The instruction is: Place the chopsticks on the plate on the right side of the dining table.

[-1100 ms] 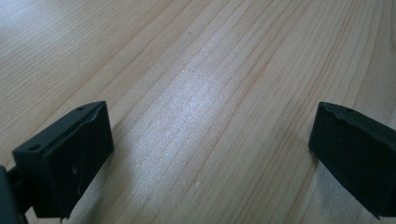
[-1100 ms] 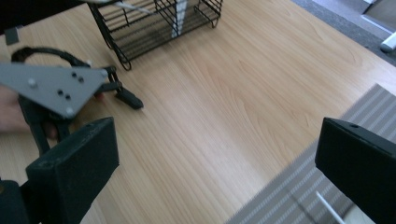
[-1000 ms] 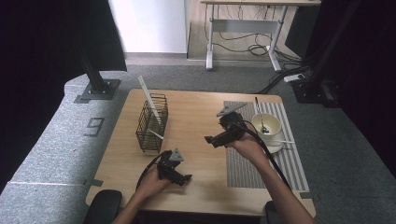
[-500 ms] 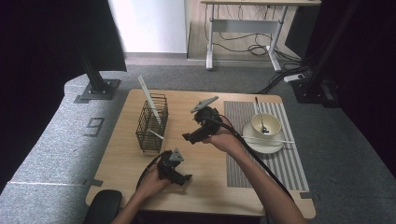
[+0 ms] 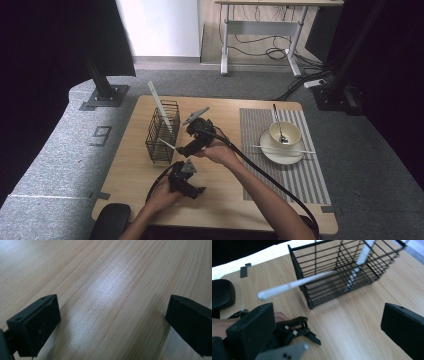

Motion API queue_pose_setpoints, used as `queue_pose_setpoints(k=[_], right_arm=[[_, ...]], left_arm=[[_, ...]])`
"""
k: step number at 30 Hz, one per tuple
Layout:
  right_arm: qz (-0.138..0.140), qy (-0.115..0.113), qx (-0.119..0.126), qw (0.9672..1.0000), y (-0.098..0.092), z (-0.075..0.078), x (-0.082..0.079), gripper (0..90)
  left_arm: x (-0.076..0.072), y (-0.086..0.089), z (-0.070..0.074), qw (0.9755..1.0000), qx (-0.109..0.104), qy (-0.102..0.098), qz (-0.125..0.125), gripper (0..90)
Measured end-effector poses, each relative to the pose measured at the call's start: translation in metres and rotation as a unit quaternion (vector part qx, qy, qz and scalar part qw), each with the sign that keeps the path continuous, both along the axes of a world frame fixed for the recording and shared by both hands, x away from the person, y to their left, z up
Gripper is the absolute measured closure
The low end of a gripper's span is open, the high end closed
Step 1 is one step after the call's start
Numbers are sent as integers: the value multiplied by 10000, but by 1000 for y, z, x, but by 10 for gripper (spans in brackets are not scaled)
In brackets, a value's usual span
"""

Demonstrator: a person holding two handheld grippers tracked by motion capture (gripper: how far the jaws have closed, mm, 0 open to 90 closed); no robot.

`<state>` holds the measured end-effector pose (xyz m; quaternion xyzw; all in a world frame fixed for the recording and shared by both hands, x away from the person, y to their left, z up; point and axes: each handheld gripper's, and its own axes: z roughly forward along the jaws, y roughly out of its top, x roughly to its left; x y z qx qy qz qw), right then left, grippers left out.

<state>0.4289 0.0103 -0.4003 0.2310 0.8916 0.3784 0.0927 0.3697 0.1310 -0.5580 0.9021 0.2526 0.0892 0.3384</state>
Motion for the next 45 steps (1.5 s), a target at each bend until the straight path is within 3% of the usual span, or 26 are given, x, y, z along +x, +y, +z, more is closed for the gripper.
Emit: queue_pose_setpoints(k=[4, 9, 14, 26, 33, 39, 45], right_arm=[[163, 20, -37, 9999, 15, -6, -2, 0], [230, -182, -92, 9995, 30, -11, -3, 65], [78, -403, -223, 9989, 34, -15, -1, 148], [-426, -692, 125, 9966, 21, -10, 11, 421], [-505, -917, 303, 9940, 17, -11, 13, 583], [-560, -868, 464, 9936, 16, -10, 16, 708], [-492, -973, 617, 9921, 17, -7, 13, 808]], left_arm=[[0, 0, 0, 10000, 22, -1, 15, 0], [0, 0, 0, 10000, 13, -6, 26, 0], [0, 0, 0, 10000, 2, -1, 35, 0], [0, 0, 0, 10000, 19, -14, -10, 0], [0, 0, 0, 10000, 17, -8, 2, 0], [0, 0, 0, 10000, 18, -9, -1, 0], [0, 0, 0, 10000, 20, -12, -1, 0]])
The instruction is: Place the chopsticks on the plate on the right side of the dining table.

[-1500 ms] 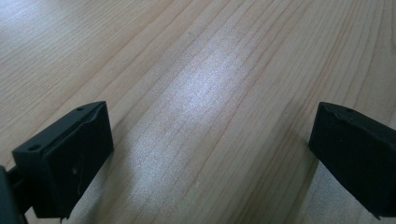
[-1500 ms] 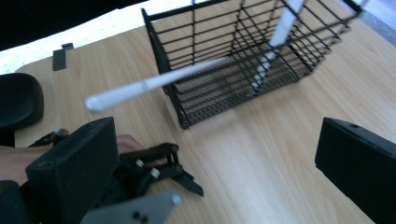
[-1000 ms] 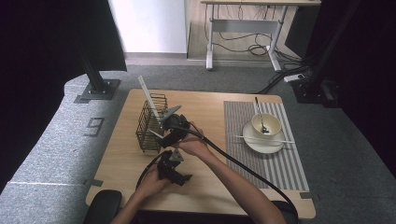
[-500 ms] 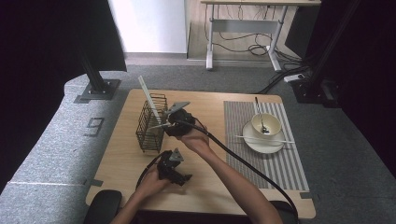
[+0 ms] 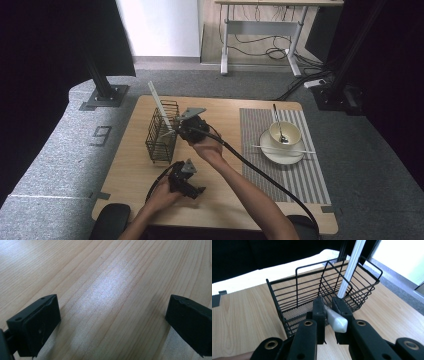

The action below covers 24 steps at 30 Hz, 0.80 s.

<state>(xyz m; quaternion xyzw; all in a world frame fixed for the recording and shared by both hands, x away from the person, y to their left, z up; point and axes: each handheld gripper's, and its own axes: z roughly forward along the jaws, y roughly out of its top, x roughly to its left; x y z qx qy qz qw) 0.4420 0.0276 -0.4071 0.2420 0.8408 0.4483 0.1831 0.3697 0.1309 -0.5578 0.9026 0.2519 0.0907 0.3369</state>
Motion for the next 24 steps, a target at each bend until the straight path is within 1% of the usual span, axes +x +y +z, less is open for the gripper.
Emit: queue_pose_setpoints(k=[2, 3, 7, 11, 17, 24], right_arm=[[44, 102, 52, 9999, 0, 0, 0, 818], [53, 118, 57, 9999, 0, 0, 0, 820], [59, 45, 21, 10000, -2, 3, -2, 822], [104, 62, 79, 9999, -6, 9, -3, 822], [222, 176, 146, 9995, -15, 19, -8, 822], [365, 209, 203, 9989, -26, 29, -14, 822]], left_arm=[[0, 0, 0, 10000, -1, 0, 1, 0], [0, 0, 0, 10000, -1, 0, 1, 0], [0, 0, 0, 10000, 19, -2, -10, 0], [0, 0, 0, 10000, 3, -1, -2, 0], [0, 0, 0, 10000, 8, 5, -5, 0], [0, 0, 0, 10000, 8, 1, -9, 0]])
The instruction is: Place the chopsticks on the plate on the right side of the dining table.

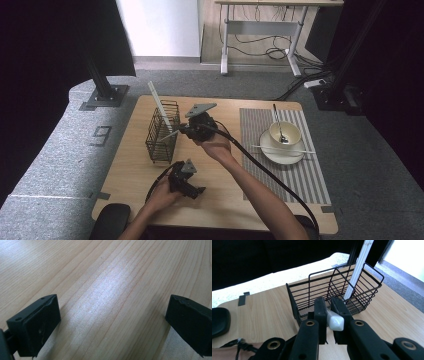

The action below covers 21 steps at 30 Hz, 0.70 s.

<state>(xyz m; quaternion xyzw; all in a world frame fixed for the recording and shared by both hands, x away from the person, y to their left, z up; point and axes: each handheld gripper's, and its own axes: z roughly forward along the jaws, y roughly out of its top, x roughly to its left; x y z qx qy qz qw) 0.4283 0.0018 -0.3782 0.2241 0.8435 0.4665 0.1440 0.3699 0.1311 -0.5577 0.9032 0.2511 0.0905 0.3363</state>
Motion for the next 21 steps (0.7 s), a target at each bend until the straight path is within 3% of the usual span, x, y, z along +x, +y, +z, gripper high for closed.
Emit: queue_pose_setpoints(k=[6, 21], right_arm=[[66, 17, 4, 10000, -9, 8, -5, 822], [43, 180, 327, 9993, -41, 31, -13, 822]], left_arm=[[0, 0, 0, 10000, 1, 4, 1, 0], [0, 0, 0, 10000, -3, 5, -1, 0]])
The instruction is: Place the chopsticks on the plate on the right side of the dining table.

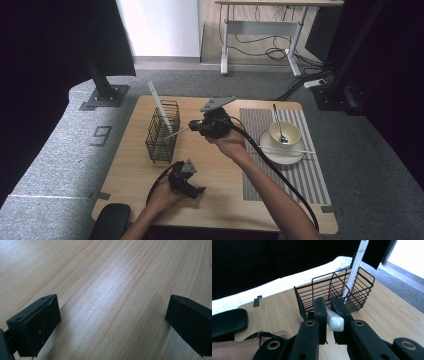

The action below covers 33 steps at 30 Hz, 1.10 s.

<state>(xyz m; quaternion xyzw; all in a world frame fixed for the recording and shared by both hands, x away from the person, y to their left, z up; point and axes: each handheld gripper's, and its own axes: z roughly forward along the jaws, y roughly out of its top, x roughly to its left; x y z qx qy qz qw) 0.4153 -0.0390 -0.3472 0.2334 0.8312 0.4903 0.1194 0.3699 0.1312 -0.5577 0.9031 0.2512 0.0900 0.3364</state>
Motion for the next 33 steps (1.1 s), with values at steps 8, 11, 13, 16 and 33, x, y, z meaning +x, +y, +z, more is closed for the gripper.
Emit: queue_pose_setpoints(k=[8, 11, 13, 16, 33], right_arm=[[-112, -83, 138, 9998, -20, 18, -8, 822], [-169, -140, 169, 9996, -30, 25, -12, 822], [-232, -208, 182, 9993, -37, 30, -15, 822], [-313, -265, 195, 9990, -47, 35, -20, 822], [-384, -196, 21, 9991, -76, 25, -43, 822]], left_arm=[[0, 0, 0, 10000, -4, -1, -5, 0], [0, 0, 0, 10000, -4, 0, -9, 0], [1, 0, 0, 10000, -6, -1, -15, 0], [1, 0, 0, 10000, -7, 2, -22, 0], [2, 2, 35, 9976, -638, -242, 99, 83]])
